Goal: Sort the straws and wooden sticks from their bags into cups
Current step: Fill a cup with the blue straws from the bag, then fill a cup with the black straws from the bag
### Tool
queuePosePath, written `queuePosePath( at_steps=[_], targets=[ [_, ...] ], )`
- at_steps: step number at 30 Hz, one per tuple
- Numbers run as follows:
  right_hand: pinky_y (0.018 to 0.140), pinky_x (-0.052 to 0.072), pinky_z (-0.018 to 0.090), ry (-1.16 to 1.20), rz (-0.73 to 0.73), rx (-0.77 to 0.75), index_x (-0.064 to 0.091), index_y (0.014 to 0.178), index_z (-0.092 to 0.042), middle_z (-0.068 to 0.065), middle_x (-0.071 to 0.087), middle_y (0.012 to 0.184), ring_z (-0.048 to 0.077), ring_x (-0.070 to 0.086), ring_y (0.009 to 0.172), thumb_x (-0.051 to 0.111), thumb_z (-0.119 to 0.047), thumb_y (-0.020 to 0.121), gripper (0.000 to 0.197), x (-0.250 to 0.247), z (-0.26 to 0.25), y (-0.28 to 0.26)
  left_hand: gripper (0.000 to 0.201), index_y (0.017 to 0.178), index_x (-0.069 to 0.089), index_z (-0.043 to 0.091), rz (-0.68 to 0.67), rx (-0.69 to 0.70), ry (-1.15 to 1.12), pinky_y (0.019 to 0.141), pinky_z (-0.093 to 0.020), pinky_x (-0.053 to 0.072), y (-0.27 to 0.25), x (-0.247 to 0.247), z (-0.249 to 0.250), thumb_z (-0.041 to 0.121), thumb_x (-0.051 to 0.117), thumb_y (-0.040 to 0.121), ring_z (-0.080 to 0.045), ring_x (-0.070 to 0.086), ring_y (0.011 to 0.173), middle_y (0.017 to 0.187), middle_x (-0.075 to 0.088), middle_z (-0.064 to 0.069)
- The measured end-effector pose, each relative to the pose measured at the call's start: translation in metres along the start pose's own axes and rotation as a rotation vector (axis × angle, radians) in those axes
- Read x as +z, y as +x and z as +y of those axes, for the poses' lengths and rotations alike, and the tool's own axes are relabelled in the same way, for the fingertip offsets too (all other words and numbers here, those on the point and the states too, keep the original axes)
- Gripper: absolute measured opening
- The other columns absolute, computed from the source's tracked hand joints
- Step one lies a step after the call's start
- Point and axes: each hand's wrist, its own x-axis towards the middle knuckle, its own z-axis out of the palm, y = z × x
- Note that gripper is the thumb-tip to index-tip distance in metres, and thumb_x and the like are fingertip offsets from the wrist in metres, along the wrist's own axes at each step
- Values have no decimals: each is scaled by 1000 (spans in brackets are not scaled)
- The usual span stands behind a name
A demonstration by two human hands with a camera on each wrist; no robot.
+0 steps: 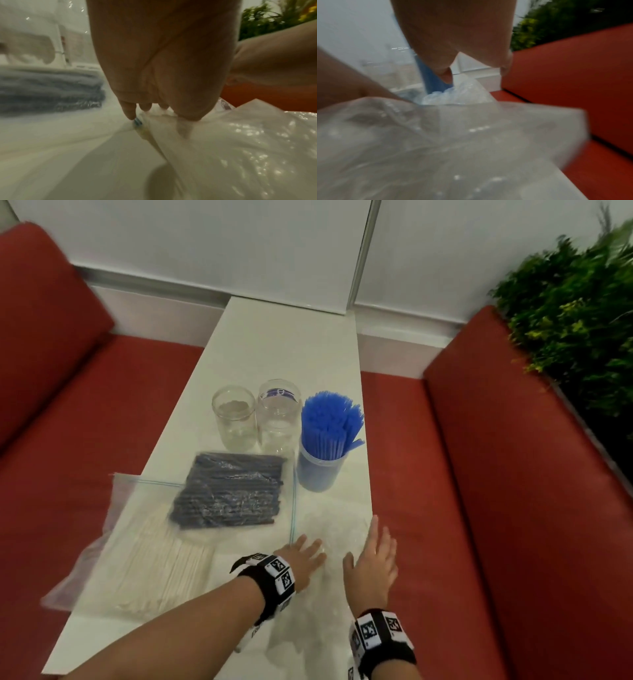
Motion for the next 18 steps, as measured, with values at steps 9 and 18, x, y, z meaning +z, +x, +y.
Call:
queuePosePath(
  at_steps=[9, 18],
  targets=[
    [127, -2, 55, -321, -495, -217, -22, 160, -23, 4, -26, 169, 29, -19, 157, 31, -50, 109, 78, 57, -11, -5, 34, 123, 67, 16, 507, -174, -770, 103, -24, 40, -14, 14, -55, 9, 48, 95, -19, 56, 123, 131, 63, -5],
    [97, 42, 38, -225, -228, -217, 44, 139, -22, 6, 47, 135, 28, 49, 121, 48, -9, 95, 46, 24, -86, 11, 25, 113, 57, 6, 369, -421, -615, 88, -37, 50, 11, 3, -67, 20, 45, 98, -31, 61, 107, 119, 62, -15]
  ],
)
